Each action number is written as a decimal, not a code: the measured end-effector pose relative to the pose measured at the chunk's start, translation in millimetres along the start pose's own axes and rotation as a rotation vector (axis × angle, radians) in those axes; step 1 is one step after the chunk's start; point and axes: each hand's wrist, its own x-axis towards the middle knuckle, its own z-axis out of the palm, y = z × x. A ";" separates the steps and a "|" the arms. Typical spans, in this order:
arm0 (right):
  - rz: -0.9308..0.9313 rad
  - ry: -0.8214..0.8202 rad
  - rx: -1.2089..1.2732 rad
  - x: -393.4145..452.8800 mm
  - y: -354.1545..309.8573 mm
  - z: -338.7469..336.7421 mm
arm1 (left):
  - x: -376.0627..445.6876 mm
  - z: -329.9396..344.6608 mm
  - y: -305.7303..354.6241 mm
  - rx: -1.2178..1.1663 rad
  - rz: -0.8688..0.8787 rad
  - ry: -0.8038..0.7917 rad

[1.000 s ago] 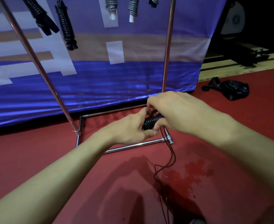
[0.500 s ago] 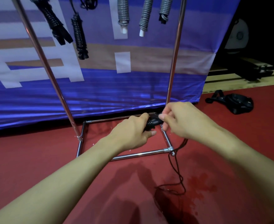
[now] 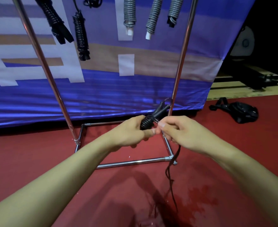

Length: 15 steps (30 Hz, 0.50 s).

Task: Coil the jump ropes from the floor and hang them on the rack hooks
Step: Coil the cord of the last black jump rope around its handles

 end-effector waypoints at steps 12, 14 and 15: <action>0.124 -0.135 0.458 -10.6 1.4 -6.5 | -31.5 0.7 22.7 -0.369 0.024 -0.345; 0.082 -0.130 0.440 -13.8 -0.8 -6.1 | -35.8 4.1 25.1 -0.288 0.064 -0.290; 0.056 -0.105 0.424 -15.4 -1.9 -6.4 | -37.8 5.2 26.2 -0.244 0.089 -0.251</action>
